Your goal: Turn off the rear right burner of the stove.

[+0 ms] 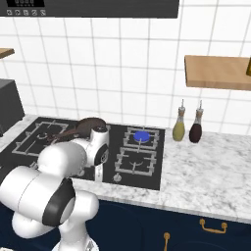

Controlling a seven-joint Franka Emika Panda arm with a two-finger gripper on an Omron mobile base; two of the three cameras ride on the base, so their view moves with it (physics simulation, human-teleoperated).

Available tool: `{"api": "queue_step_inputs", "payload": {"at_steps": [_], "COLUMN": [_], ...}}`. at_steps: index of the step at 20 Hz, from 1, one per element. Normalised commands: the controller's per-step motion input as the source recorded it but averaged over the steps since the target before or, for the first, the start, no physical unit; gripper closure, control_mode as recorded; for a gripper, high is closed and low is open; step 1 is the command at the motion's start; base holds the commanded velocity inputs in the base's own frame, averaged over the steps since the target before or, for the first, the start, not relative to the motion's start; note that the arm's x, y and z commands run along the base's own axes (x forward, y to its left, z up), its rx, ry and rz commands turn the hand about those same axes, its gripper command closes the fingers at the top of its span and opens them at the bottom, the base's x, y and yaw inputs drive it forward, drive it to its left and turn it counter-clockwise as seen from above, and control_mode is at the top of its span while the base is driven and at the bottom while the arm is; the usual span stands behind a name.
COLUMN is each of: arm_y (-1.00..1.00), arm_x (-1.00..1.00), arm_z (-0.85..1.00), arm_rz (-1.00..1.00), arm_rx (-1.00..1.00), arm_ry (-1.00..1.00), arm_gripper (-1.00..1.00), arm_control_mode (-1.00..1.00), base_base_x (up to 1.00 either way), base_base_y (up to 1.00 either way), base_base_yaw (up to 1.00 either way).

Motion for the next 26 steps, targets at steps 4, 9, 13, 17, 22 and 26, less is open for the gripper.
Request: {"api": "queue_step_inputs", "payload": {"at_steps": [4,9,13,17,22,26], "arm_y": [0.00,-0.01,-0.06,-0.06,0.00,0.00], "arm_x": [0.09,0.20,0.10,0.00,0.00,0.00], "arm_z": [0.00,0.00,0.00,0.00,0.00,0.00], "arm_rz": [0.00,0.00,0.00,0.00,0.00,0.00], "arm_rx": [0.00,0.00,0.00,0.00,0.00,0.00], "arm_ry": [0.00,0.00,-0.02,-0.06,0.00,0.00], "arm_gripper": [-1.00,-1.00,-1.00,-1.00,-1.00,1.00], "arm_control_mode": [-1.00,-1.00,-1.00,-1.00,-1.00,-1.00], "base_base_x": [0.00,0.00,0.00,0.00,0.00,0.00], "base_base_y": [0.00,0.00,0.00,0.00,0.00,0.00], "base_base_yaw": [0.00,0.00,0.00,0.00,0.00,0.00]}}
